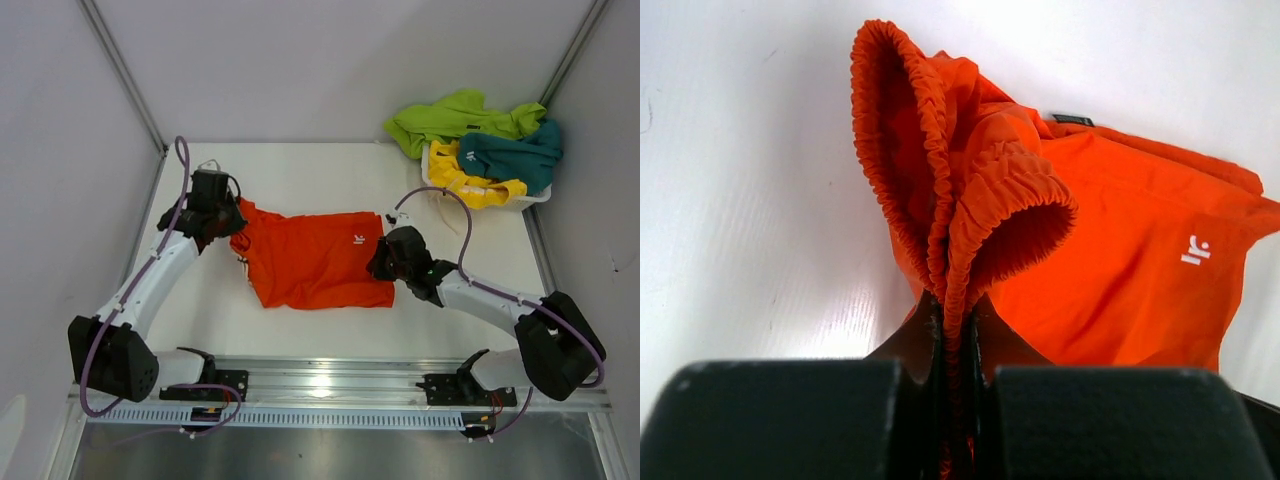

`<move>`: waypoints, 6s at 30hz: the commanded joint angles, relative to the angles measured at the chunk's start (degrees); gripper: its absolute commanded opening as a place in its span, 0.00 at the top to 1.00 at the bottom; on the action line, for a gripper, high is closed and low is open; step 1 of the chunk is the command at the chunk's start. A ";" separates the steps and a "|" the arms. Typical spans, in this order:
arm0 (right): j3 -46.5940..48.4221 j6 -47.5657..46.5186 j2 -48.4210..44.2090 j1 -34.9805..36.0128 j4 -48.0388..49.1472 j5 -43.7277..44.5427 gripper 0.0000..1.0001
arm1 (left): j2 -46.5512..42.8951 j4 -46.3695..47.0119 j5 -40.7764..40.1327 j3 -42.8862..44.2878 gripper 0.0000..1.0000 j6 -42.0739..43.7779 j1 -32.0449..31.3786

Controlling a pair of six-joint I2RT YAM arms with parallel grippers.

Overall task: Fold and stack the shorts
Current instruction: Fold the shorts, then neatly place the folded shorts to the corner

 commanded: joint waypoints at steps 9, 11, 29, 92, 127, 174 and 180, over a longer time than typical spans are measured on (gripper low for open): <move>-4.08 1.02 6.54 -1.06 -0.49 -1.70 1.00 | 4.58 -6.17 -12.96 10.67 1.00 0.43 -10.18; -5.23 1.63 7.95 -0.89 2.40 -2.49 1.00 | 5.56 -6.88 -14.55 11.99 1.00 0.69 -12.29; -5.49 2.96 6.12 1.31 1.36 -2.67 1.00 | 22.78 -18.56 -32.30 28.42 1.00 -4.93 -34.97; -16.30 5.42 1.27 -8.27 6.27 -7.68 1.00 | 53.99 -17.70 -35.74 52.43 0.99 -8.80 -50.27; -9.72 1.81 -14.10 -11.61 -11.21 -1.26 0.81 | 14.98 5.16 -5.86 16.14 0.06 -2.91 -32.70; -5.67 -0.30 -18.94 -12.75 -13.51 -7.24 0.41 | 25.24 30.82 0.03 -12.36 1.00 -6.78 -16.61; -4.88 -0.91 -16.75 -13.28 -12.71 -8.30 0.42 | 27.53 33.37 7.75 -10.42 1.00 -8.53 -8.53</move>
